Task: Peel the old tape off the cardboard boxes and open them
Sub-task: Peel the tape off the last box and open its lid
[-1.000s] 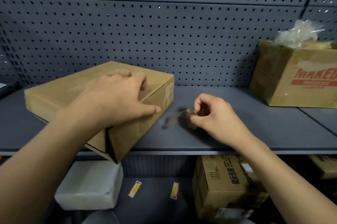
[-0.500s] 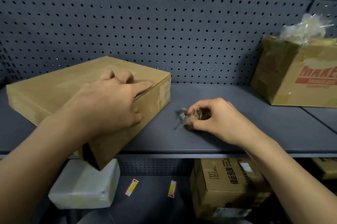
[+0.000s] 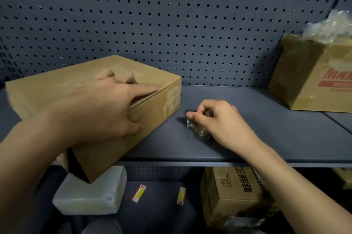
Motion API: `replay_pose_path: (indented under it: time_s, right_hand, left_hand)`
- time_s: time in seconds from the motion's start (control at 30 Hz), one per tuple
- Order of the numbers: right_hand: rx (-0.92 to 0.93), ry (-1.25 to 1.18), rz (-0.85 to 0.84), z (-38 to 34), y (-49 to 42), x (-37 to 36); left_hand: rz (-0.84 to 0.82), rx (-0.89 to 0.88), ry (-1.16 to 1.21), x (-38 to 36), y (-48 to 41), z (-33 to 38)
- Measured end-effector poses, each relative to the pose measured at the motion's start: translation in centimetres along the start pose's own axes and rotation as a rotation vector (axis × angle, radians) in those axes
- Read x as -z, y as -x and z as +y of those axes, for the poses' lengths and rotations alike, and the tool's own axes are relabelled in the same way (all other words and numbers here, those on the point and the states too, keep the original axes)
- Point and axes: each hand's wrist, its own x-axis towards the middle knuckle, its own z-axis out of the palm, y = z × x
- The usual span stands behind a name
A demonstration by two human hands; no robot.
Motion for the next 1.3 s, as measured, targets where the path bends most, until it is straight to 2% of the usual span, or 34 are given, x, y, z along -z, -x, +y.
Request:
replay_pose_path:
  time_s: [0.13,0.27,0.37,0.47,0.7,0.93,1.3]
  right_hand:
    - [0.01,-0.125,0.03,-0.4,-0.9,-0.6]
    - [-0.016,-0.075,0.11,-0.7,-0.9,-0.9]
    - [-0.007,0.008,0.125,-0.6,-0.7,-1.6]
    - [0.062,0.038,0.152,-0.7,-0.8,-2.0]
    - [0.111,-0.052,0.238,-0.6,-0.7,-2.3]
    - [0.084,-0.065,0.267,-0.7,-0.6,-2.6]
    - [0.151,-0.035,0.357,-0.2,-0.8,-2.9]
  left_hand:
    - [-0.024,-0.086,0.078,0.7,0.7,-0.4]
    - [0.047,-0.07,0.195,0.4,-0.2,-0.1]
    - [0.06,-0.113,0.155,-0.8,-0.4,0.3]
    - [0.054,-0.126,0.214,-1.0,-0.3,-0.1]
    - [0.066,-0.15,0.208,-1.0,-0.2,-0.4]
    - [0.085,-0.15,0.18,-1.2,-0.2,-0.3]
    - [0.089,-0.16,0.186,-1.3,-0.3,-0.3]
